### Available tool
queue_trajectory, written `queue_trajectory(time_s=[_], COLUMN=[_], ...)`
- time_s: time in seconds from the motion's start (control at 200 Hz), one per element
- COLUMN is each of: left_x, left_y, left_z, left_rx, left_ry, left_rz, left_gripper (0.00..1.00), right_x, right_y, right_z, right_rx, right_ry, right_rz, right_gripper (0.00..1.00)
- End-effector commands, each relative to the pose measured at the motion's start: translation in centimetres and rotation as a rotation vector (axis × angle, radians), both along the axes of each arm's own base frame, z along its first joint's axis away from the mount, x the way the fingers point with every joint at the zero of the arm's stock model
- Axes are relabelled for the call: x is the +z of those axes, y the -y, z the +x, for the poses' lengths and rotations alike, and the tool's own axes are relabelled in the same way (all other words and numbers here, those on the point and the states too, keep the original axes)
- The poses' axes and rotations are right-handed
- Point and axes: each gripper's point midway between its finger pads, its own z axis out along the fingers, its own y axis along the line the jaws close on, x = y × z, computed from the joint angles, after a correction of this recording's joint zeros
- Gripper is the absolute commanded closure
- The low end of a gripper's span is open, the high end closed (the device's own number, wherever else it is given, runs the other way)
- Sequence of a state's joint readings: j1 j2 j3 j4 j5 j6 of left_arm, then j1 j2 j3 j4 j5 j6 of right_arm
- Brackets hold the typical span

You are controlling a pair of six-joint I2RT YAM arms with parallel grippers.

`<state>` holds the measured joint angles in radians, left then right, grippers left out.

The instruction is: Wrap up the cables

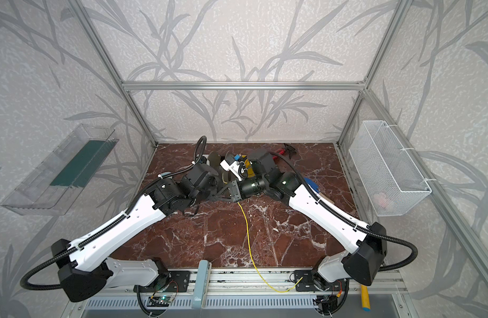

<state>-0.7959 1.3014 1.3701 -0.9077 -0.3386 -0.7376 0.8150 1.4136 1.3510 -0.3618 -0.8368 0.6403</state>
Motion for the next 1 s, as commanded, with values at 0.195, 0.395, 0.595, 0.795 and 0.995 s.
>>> queue_trajectory(time_s=[0.195,0.395,0.595,0.795,0.995], left_x=[5.0,6.1,6.4,6.9,8.8], left_y=[-1.4,-0.4,-1.1,-3.2,-1.2], left_z=[4.9,4.4,3.7,4.3,6.1], left_rx=[0.279,0.197,0.205,0.277,0.184], left_ry=[0.190,0.175,0.181,0.212,0.208], left_rz=[-0.239,-0.269,-0.350,-0.450,-0.652], left_gripper=[1.00,1.00,1.00,1.00,1.00], right_x=[-4.0,-10.4,-12.5,-13.6,-19.3], right_y=[2.1,4.8,5.4,6.5,8.8], right_z=[-7.3,-6.8,-7.2,-11.3,-13.4], right_rx=[0.112,-0.017,-0.009,0.112,0.126], right_ry=[0.070,0.122,0.103,0.227,0.179], right_rz=[-0.059,-0.175,-0.234,-0.320,-0.473], right_gripper=[0.80,0.88,1.00,1.00,1.00])
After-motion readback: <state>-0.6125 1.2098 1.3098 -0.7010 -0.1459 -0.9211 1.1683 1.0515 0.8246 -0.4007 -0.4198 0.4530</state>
